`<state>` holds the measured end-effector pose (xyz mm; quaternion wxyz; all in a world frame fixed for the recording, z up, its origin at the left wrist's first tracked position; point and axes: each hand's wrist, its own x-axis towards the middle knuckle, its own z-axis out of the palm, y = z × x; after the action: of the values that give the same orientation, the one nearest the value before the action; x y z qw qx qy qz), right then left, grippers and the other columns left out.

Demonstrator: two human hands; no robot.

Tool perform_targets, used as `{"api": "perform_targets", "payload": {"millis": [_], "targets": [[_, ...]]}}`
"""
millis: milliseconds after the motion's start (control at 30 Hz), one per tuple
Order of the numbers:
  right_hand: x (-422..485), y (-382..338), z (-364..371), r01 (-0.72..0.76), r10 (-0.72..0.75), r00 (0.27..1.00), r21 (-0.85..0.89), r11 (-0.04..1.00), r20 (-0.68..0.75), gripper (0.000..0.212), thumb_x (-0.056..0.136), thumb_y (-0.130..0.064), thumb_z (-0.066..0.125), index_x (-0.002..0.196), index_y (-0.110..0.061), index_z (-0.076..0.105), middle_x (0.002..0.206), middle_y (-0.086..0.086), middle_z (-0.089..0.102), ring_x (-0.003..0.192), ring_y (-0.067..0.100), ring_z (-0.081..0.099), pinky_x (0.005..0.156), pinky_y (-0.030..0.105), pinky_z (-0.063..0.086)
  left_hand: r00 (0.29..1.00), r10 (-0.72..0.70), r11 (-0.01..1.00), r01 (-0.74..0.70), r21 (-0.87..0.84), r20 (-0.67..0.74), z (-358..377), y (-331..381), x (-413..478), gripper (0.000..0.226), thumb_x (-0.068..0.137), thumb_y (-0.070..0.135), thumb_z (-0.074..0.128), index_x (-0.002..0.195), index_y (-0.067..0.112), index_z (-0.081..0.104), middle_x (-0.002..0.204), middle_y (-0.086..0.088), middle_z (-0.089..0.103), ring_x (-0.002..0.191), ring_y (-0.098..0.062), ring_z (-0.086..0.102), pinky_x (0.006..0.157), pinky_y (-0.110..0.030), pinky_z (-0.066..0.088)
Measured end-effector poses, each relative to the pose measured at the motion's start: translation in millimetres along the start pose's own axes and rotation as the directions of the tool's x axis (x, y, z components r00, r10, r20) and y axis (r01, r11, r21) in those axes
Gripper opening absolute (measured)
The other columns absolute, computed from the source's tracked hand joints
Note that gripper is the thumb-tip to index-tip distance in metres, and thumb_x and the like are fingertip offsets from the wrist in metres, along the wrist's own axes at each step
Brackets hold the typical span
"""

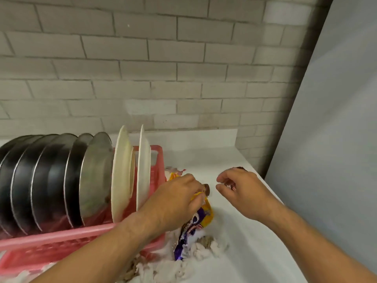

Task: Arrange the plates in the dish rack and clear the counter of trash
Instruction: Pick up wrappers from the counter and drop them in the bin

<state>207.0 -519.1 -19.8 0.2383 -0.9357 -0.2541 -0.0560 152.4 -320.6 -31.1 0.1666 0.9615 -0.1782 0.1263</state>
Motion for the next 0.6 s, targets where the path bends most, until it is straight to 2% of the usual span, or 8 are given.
{"api": "perform_targets", "payload": {"millis": [100, 267, 367, 467, 533, 600], "targets": [[19, 24, -3, 0.044, -0.044, 0.998, 0.007, 0.999, 0.041, 0.022, 0.095, -0.036, 0.055, 0.112, -0.025, 0.063, 0.101, -0.017, 0.056, 0.092, 0.000, 0.051, 0.080, 0.012, 0.039, 0.994, -0.102, 0.994, 0.101, 0.048, 0.028, 11, 0, 27, 0.031, 0.098, 0.038, 0.039, 0.110, 0.020, 0.063, 0.105, 0.005, 0.057, 0.098, -0.012, 0.053, 0.086, -0.030, 0.044], [43, 52, -5, 0.089, -0.091, 0.992, 0.025, 0.996, 0.091, 0.024, 0.096, -0.039, 0.052, 0.115, -0.028, 0.061, 0.104, -0.019, 0.054, 0.096, -0.001, 0.051, 0.085, 0.014, 0.041, 0.945, -0.325, 0.941, 0.319, 0.109, 0.038, 33, -20, 88, 0.032, 0.097, 0.038, 0.041, 0.111, 0.019, 0.062, 0.107, 0.001, 0.059, 0.096, -0.019, 0.056, 0.084, -0.038, 0.050], [53, 64, -5, 0.104, -0.107, 0.988, 0.038, 0.994, 0.112, 0.027, 0.096, -0.041, 0.051, 0.118, -0.029, 0.060, 0.108, -0.021, 0.053, 0.100, 0.000, 0.051, 0.089, 0.017, 0.043, 0.903, -0.427, 0.876, 0.400, 0.270, 0.048, 41, -43, 131, 0.030, 0.098, 0.029, 0.039, 0.106, 0.014, 0.063, 0.104, -0.005, 0.061, 0.091, -0.023, 0.058, 0.079, -0.040, 0.053], [63, 76, -5, 0.119, -0.125, 0.982, 0.049, 0.992, 0.141, 0.028, 0.097, -0.043, 0.048, 0.121, -0.030, 0.058, 0.110, -0.023, 0.051, 0.097, -0.002, 0.047, 0.089, 0.015, 0.041, 0.826, -0.551, 0.779, 0.458, 0.428, 0.119, 54, -69, 160, 0.023, 0.096, 0.016, 0.043, 0.100, 0.010, 0.065, 0.094, -0.007, 0.064, 0.083, -0.024, 0.062, 0.069, -0.035, 0.055], [68, 83, -6, 0.125, -0.133, 0.978, 0.058, 0.990, 0.161, 0.029, 0.098, -0.043, 0.046, 0.122, -0.031, 0.056, 0.117, -0.022, 0.052, 0.098, -0.003, 0.045, 0.090, 0.015, 0.040, 0.761, -0.626, 0.725, 0.490, 0.484, 0.168, 67, -84, 171, 0.019, 0.094, 0.015, 0.047, 0.097, 0.010, 0.066, 0.088, -0.006, 0.063, 0.079, -0.024, 0.062, 0.064, -0.031, 0.050], [75, 89, -6, 0.129, -0.140, 0.976, 0.076, 0.989, 0.168, 0.029, 0.098, -0.043, 0.046, 0.123, -0.031, 0.056, 0.120, -0.021, 0.052, 0.099, -0.004, 0.044, 0.091, 0.017, 0.040, 0.709, -0.673, 0.688, 0.496, 0.529, 0.210, 79, -97, 179, 0.018, 0.094, 0.019, 0.050, 0.099, 0.011, 0.065, 0.090, -0.005, 0.064, 0.080, -0.022, 0.062, 0.064, -0.031, 0.048]]}}
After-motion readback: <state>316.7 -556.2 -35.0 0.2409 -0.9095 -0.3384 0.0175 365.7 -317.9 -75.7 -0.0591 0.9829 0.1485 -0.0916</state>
